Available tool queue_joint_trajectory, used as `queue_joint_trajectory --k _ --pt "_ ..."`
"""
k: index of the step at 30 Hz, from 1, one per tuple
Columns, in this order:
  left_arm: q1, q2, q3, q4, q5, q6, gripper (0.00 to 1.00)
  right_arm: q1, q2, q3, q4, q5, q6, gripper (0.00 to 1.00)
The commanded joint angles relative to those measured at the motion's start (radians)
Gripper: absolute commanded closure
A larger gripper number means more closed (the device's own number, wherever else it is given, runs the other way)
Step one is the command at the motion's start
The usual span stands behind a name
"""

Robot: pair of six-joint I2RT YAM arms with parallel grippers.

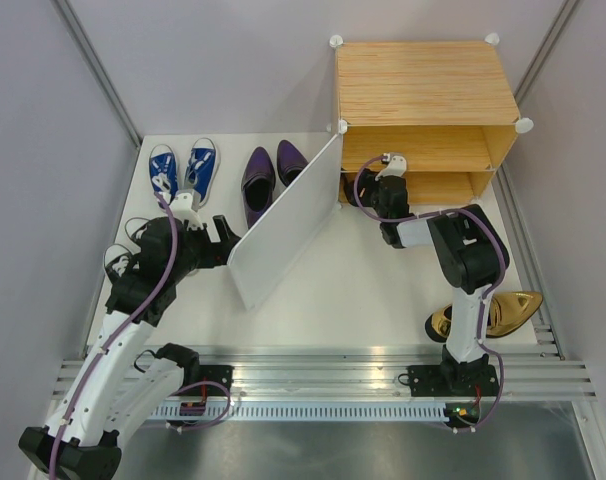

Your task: Place and organize the shoes in the shoe cabinet

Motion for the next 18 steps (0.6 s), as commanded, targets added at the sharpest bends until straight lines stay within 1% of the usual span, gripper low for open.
queue_joint_trajectory --k 1,4,7,14,18 --pt "-0.004 0.000 0.009 0.046 0.025 0.019 0.02 0.005 0.019 0.018 0.096 -0.104 0.046 0.25" --pt "-0.004 -0.001 0.009 0.047 0.029 0.019 0.02 0.006 0.008 0.001 0.101 -0.093 0.044 0.16" --pt "-0.003 -0.001 0.009 0.046 0.034 0.019 0.02 0.008 -0.012 -0.017 0.101 -0.087 0.049 0.12" --pt "-0.004 -0.007 0.008 0.047 0.034 0.020 0.02 0.011 -0.050 -0.045 0.090 -0.084 0.063 0.11" --pt "-0.004 -0.010 0.008 0.047 0.033 0.020 0.02 0.014 -0.036 -0.051 0.082 -0.078 0.072 0.14"
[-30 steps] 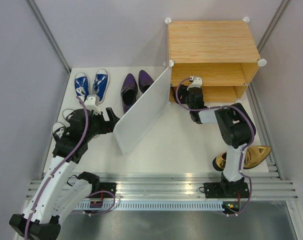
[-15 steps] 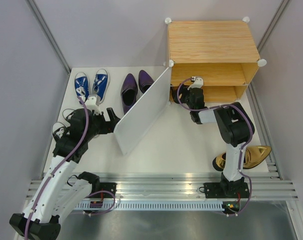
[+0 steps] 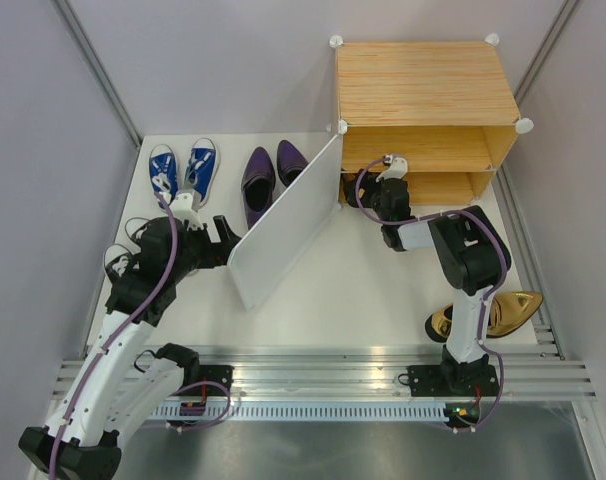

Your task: Place and organize the shoes in the shoe cabinet

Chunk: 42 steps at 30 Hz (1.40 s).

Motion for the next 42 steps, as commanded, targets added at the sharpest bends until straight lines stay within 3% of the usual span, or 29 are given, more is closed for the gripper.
queue_joint_trajectory --k 1,5,18,30,34,39,42 --pt "-0.004 -0.009 0.008 0.046 0.028 0.020 0.02 0.017 -0.016 -0.012 0.026 -0.025 0.031 0.14" --pt "-0.004 -0.007 0.008 0.047 0.028 0.020 0.02 0.023 0.004 -0.008 0.030 0.001 0.029 0.16" --pt "-0.004 -0.004 0.008 0.050 0.031 0.020 0.02 0.023 0.032 0.055 0.042 0.073 0.046 0.37" --pt "-0.003 -0.004 0.009 0.050 0.040 0.020 0.02 0.031 0.091 0.121 0.076 0.073 0.115 0.40" --pt "-0.003 -0.006 0.009 0.050 0.041 0.020 0.02 0.040 0.099 0.126 0.074 0.067 0.118 0.36" --pt "-0.003 -0.007 0.008 0.052 0.041 0.020 0.02 0.056 0.096 0.109 0.079 0.067 0.114 0.19" --pt "-0.003 -0.010 0.008 0.052 0.043 0.022 0.02 0.056 0.084 0.098 0.079 0.064 0.120 0.18"
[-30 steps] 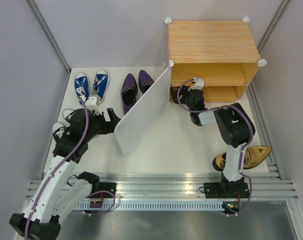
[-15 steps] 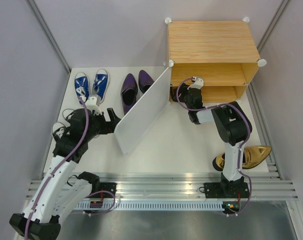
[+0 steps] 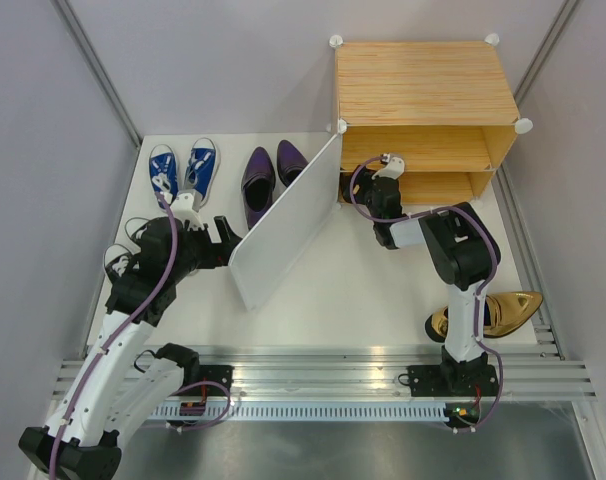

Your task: Place and organize the shoes in the shoe cabinet

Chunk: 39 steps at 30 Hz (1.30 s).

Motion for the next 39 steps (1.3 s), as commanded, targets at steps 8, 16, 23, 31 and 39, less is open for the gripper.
queue_joint_trajectory --k 8,16,23,31,39 --pt "-0.003 -0.018 0.006 0.051 0.015 0.022 0.02 0.021 -0.026 0.030 0.015 -0.085 0.055 0.19" --pt "-0.004 -0.029 0.005 0.051 0.009 0.022 0.02 0.010 -0.032 0.037 0.014 -0.134 0.092 0.22" --pt "-0.003 -0.027 0.005 0.050 0.007 0.023 0.02 0.009 -0.057 0.028 -0.039 -0.107 0.071 0.18" --pt "-0.004 -0.030 0.005 0.048 0.001 0.026 0.02 -0.010 -0.196 -0.064 -0.121 -0.047 0.051 0.11" --pt "-0.003 -0.040 0.003 0.045 -0.030 0.029 0.01 -0.020 -0.395 -0.208 -0.244 -0.013 0.031 0.11"
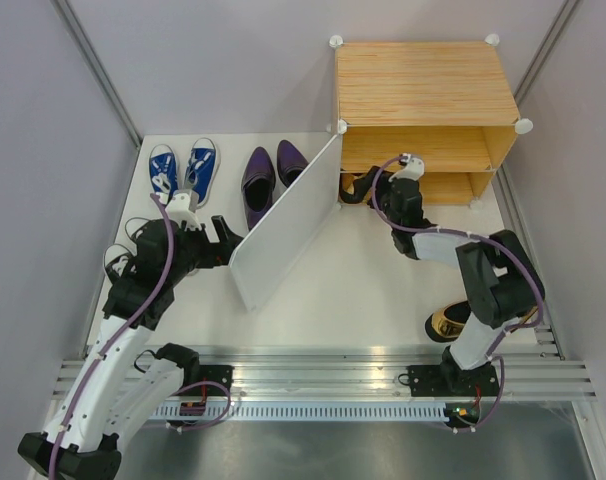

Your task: Place and organize the shoes in the shoe cabinet

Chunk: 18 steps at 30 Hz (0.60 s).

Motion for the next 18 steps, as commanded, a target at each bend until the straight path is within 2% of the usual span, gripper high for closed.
queue_joint_trajectory --k 1,3,8,9,11,12,16,18 --pt "-0.003 -0.018 0.003 0.031 -0.025 0.029 0.01 -0.003 -0.152 -0.102 -0.086 0.040 0.005 0.12" --pt "-0.004 -0.019 0.002 0.031 -0.031 0.029 0.01 -0.003 -0.221 -0.135 -0.242 0.083 0.037 0.14" --pt "-0.003 -0.018 0.003 0.031 -0.022 0.029 0.01 0.000 -0.498 -0.232 -0.584 0.379 0.141 0.13" --pt "-0.004 -0.019 0.002 0.031 -0.020 0.029 0.01 0.000 -0.541 -0.239 -0.703 0.429 0.166 0.12" --pt "-0.003 -0.021 0.003 0.031 -0.019 0.027 0.01 0.000 -0.650 -0.235 -0.827 0.546 0.273 0.11" --pt "-0.003 -0.021 0.003 0.031 -0.019 0.027 0.01 0.000 -0.708 -0.218 -0.941 0.572 0.307 0.11" --pt "-0.004 -0.021 0.002 0.031 -0.017 0.027 0.01 0.000 -0.792 -0.148 -1.236 0.660 0.571 0.07" --pt "-0.004 -0.019 0.002 0.031 -0.019 0.026 0.01 0.000 -0.801 -0.117 -1.387 0.683 0.644 0.06"
